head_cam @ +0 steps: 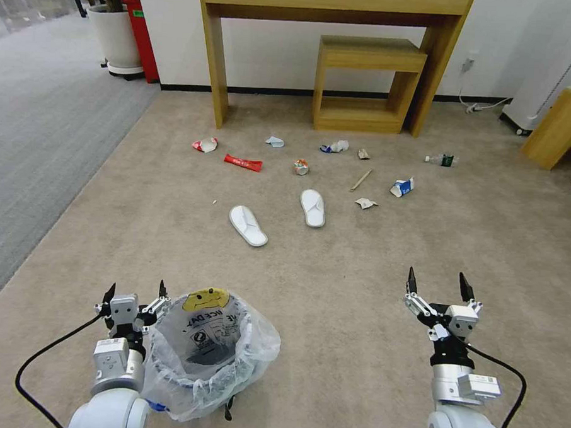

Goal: Pick up the trash bin and place the garbage on the floor into it.

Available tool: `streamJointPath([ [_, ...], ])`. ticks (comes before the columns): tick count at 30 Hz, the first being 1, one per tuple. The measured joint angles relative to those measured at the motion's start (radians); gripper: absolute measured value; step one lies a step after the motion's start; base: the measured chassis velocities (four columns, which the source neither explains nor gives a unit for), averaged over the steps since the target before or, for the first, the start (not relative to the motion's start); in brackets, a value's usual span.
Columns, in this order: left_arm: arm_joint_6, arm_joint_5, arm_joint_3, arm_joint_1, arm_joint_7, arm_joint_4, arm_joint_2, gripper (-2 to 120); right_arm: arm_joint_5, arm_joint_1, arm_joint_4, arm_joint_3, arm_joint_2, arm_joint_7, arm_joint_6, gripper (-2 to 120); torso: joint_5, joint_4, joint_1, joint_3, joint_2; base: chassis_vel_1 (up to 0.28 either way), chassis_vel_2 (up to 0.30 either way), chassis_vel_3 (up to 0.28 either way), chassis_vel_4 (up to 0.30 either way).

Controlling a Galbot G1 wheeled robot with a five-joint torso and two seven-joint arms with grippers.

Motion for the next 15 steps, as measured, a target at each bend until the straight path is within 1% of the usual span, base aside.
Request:
streamJointPath([
  [3, 0.027, -0.024, 0.009, 0.002, -0.020, 0.000, 0.008, 100, 0.004, 0.000, 0.002, -0.002, -0.008, 0.000, -0.006, 100, 0.0000, 0.0002, 0.000, 0.000, 0.000, 0.000, 0.000, 0.000, 0.000],
  [4, 0.063, -0.055, 0.023, 0.003, -0.050, 0.000, 0.021, 100, 0.008, -0.002, 0.005, -0.001, -0.014, 0.001, -0.008, 100, -0.0001, 0.0000, 0.000, 0.000, 0.000, 0.000, 0.000, 0.000, 0.000],
  [5, 0.089, -0.076, 0.031, 0.006, -0.065, -0.003, 0.029, 100, 0.010, -0.004, 0.008, 0.001, -0.017, 0.003, -0.009, 100, -0.0001, -0.0002, 0.000, 0.000, 0.000, 0.000, 0.000, 0.000, 0.000],
  [6, 0.089, -0.076, 0.031, 0.006, -0.065, -0.003, 0.029, 100, 0.010, -0.004, 0.008, 0.001, -0.017, 0.003, -0.009, 100, -0.0001, -0.0002, 0.000, 0.000, 0.000, 0.000, 0.000, 0.000, 0.000],
  [7, 0.133, -0.123, 0.048, 0.012, -0.100, -0.013, 0.042, 100, 0.010, -0.008, 0.011, 0.005, -0.022, 0.006, -0.011, 100, -0.0001, -0.0001, 0.000, 0.000, 0.000, 0.000, 0.000, 0.000, 0.000],
  [9, 0.189, -0.167, 0.066, 0.018, -0.133, -0.028, 0.054, 100, 0.010, -0.013, 0.015, 0.009, -0.025, 0.010, -0.014, 100, -0.0001, -0.0001, 0.000, 0.000, 0.000, 0.000, 0.000, 0.000, 0.000],
  [10, 0.189, -0.167, 0.066, 0.018, -0.133, -0.028, 0.054, 100, 0.010, -0.013, 0.015, 0.009, -0.025, 0.010, -0.014, 100, -0.0001, -0.0001, 0.000, 0.000, 0.000, 0.000, 0.000, 0.000, 0.000],
  [13, 0.244, -0.184, 0.073, 0.027, -0.157, -0.038, 0.068, 100, 0.010, -0.020, 0.020, 0.009, -0.027, 0.011, -0.020, 100, 0.0000, -0.0001, 0.000, 0.000, 0.000, 0.000, 0.000, 0.000, 0.000],
  [15, 0.250, -0.185, 0.075, 0.030, -0.162, -0.038, 0.073, 100, 0.009, -0.020, 0.021, 0.008, -0.027, 0.011, -0.022, 100, -0.0002, -0.0001, 0.000, 0.000, 0.000, 0.000, 0.000, 0.000, 0.000],
])
